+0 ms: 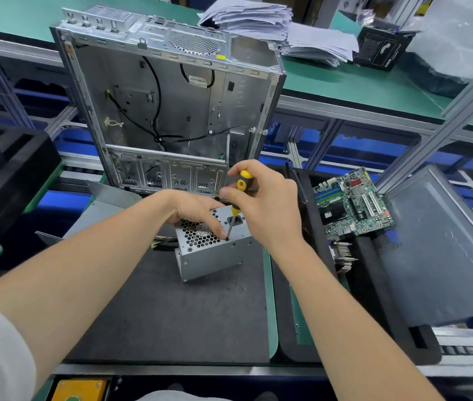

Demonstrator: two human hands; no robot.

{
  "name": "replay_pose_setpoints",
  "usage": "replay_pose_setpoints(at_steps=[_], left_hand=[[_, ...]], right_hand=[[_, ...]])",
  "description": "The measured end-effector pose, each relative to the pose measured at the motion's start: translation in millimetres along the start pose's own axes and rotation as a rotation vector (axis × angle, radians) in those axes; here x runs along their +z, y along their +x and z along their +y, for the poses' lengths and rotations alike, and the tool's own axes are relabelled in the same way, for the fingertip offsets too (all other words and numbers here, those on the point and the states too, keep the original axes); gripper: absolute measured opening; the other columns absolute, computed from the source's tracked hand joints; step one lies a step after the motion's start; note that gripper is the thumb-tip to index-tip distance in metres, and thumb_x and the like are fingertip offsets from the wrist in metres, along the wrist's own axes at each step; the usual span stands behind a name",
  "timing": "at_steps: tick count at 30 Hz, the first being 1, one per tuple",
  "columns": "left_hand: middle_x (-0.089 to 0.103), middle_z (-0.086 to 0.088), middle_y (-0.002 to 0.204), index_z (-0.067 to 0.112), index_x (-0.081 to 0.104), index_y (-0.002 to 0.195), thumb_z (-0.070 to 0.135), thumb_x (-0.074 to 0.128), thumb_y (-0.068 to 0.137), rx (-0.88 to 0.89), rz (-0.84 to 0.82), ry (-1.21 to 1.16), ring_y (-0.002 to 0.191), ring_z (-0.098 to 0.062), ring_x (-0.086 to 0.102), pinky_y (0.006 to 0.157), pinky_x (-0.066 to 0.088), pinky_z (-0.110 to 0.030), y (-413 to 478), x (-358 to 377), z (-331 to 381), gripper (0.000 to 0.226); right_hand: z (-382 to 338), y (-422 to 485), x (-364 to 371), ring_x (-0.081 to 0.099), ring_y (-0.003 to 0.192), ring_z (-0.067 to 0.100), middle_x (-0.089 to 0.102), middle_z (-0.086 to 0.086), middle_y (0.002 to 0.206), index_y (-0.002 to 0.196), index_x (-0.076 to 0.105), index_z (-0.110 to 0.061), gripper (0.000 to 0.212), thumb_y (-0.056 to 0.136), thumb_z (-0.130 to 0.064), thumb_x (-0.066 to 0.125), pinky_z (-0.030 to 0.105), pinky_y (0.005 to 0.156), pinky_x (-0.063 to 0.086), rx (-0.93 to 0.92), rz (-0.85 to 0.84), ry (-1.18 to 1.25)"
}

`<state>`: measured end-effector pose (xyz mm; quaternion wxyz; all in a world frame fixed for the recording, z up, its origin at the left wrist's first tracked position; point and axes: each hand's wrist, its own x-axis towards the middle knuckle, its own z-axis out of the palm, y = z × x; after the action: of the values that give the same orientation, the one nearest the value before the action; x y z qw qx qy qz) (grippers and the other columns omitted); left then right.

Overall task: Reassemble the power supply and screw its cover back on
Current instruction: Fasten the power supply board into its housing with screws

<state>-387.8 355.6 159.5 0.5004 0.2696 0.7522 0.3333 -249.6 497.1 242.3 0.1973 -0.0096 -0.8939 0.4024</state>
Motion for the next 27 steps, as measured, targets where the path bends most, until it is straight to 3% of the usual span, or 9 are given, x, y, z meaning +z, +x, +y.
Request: replay_pose_setpoints(at_steps=[2,4,8,12,16,19,22,24,27], left_hand=[[0.049,0.019,0.145,0.05,0.054,0.125,0.045,0.092,0.064,0.001,0.017,0.021,0.142,-0.013,0.038,0.119,0.033,-0.043,1,-1,-1,0.072],[0.036,0.015,0.16,0.045,0.046,0.143,0.049,0.094,0.059,0.002,0.04,0.046,0.15,-0.016,0.027,0.124,0.023,-0.05,2,-1,-2,0.096],[0.029,0.014,0.165,0.049,0.04,0.142,0.056,0.096,0.051,-0.009,0.042,0.038,0.153,-0.017,0.022,0.125,0.02,-0.053,1,0,-3,0.107],[0.027,0.014,0.167,0.038,0.034,0.157,0.058,0.096,0.048,0.011,0.062,0.063,0.154,-0.016,0.02,0.127,0.016,-0.05,1,-1,-3,0.126],[0.046,0.017,0.149,0.037,0.051,0.139,0.058,0.096,0.046,-0.039,0.081,0.038,0.147,-0.019,0.033,0.12,0.029,-0.043,-2,0,-3,0.106],[0.043,0.014,0.154,0.038,0.045,0.143,0.054,0.093,0.05,-0.013,0.065,0.042,0.141,-0.013,0.035,0.117,0.031,-0.037,-3,2,-1,0.106],[0.048,0.024,0.142,0.052,0.049,0.121,0.049,0.092,0.056,0.02,0.043,0.04,0.137,-0.01,0.039,0.113,0.034,-0.034,-2,3,2,0.077],[0.049,0.017,0.147,0.045,0.05,0.127,0.043,0.09,0.063,0.012,0.051,0.052,0.14,-0.013,0.04,0.118,0.033,-0.037,-2,2,2,0.075],[0.054,0.011,0.146,0.036,0.054,0.129,0.037,0.086,0.069,-0.001,0.02,0.044,0.135,-0.014,0.046,0.103,0.041,-0.027,-2,3,3,0.069]], right_hand=[[-3,-7,7,0.066,0.071,0.012,0.069,-0.006,0.077,0.105,0.07,-0.028,0.023,0.087,-0.029,0.083,0.018,0.075,0.051,-0.012,0.066,-0.033],[-4,-10,9,0.063,0.075,0.013,0.067,-0.006,0.081,0.12,0.069,-0.026,0.028,0.093,-0.024,0.077,0.026,0.078,0.052,-0.094,0.005,-0.065],[-1,-1,-8,0.061,0.113,0.008,0.062,-0.005,0.126,0.145,0.057,-0.026,0.047,0.103,-0.004,0.058,0.026,0.095,0.05,-0.24,-0.324,0.012],[2,16,-27,0.05,0.142,0.014,0.051,-0.003,0.152,0.141,0.061,-0.014,0.047,0.101,0.01,0.053,0.037,0.112,0.048,-0.332,-0.617,0.119],[0,24,-35,0.068,0.118,0.016,0.072,0.0,0.122,0.118,0.074,-0.01,0.036,0.095,0.014,0.061,0.026,0.094,0.056,-0.238,-0.693,0.182],[1,23,-33,0.073,0.101,0.015,0.076,-0.003,0.103,0.109,0.075,-0.015,0.033,0.09,0.011,0.069,0.031,0.088,0.06,-0.199,-0.594,0.125],[0,18,-27,0.072,0.085,0.021,0.075,-0.002,0.091,0.102,0.074,-0.021,0.03,0.087,0.005,0.074,0.043,0.081,0.061,-0.159,-0.477,0.084],[-2,15,-23,0.072,0.078,0.019,0.073,-0.004,0.085,0.099,0.074,-0.024,0.027,0.086,-0.001,0.078,0.043,0.079,0.06,-0.137,-0.388,0.035],[-4,9,-16,0.071,0.077,0.016,0.072,-0.009,0.081,0.098,0.073,-0.027,0.023,0.083,-0.014,0.085,0.04,0.082,0.059,-0.081,-0.233,-0.019]])
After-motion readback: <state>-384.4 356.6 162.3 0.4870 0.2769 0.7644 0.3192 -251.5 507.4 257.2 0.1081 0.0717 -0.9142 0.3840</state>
